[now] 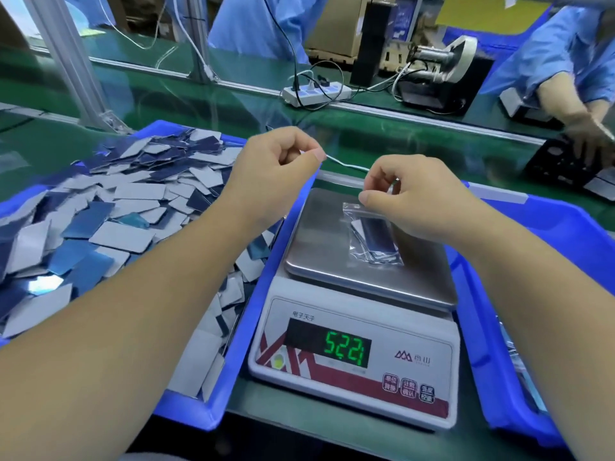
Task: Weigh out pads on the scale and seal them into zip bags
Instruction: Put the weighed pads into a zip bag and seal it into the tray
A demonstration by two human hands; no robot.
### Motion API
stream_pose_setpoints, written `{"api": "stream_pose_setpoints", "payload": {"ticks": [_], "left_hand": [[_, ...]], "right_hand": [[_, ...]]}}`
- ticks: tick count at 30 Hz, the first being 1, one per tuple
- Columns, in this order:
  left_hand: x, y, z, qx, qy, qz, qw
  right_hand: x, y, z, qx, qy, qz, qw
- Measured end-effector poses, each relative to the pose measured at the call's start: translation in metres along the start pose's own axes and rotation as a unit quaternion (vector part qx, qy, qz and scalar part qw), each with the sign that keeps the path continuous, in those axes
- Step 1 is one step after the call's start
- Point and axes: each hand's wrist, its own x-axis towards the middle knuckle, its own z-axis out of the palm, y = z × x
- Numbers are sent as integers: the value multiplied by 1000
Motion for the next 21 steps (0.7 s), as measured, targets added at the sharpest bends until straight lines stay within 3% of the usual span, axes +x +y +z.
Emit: {"api": "stream_pose_setpoints", "payload": {"ticks": [10, 14, 21], "left_hand": [[0, -4, -1, 23, 16, -6, 1000], [1, -3, -1, 25, 21, 6, 999], [1, -7, 0, 27, 14, 3, 1000]], "right_hand": [[0, -1, -3, -75, -30, 37, 996], [-3, -2, -4, -157, -75, 52, 983], [-12, -14, -13, -155, -144, 20, 977]]}}
